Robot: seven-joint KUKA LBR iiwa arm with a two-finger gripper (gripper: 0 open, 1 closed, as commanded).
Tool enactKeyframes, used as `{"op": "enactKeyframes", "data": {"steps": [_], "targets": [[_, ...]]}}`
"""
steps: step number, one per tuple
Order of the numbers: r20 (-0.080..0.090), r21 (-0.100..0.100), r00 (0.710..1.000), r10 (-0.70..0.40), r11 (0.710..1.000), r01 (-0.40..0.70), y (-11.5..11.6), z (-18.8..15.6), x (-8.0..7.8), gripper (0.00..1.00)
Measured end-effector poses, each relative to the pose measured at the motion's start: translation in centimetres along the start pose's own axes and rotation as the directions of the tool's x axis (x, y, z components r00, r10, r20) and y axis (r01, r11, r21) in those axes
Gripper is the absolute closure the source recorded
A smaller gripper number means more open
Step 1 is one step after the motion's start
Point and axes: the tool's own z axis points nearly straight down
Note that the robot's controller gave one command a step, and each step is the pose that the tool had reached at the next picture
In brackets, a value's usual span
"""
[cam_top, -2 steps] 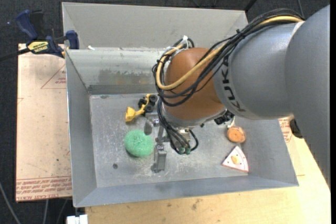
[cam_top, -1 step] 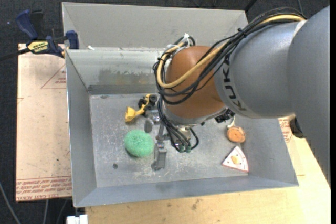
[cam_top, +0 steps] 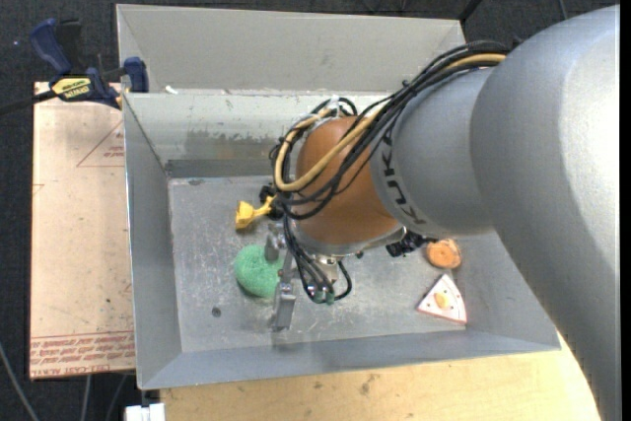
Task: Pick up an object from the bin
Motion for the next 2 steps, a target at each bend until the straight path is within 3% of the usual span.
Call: {"op": "enactKeyframes", "data": {"steps": [2], "targets": [[-0.002, 0.001, 1.000, -0.004, 1.000, 0.004, 0.0, -1.5, -0.4, 0.00]]}}
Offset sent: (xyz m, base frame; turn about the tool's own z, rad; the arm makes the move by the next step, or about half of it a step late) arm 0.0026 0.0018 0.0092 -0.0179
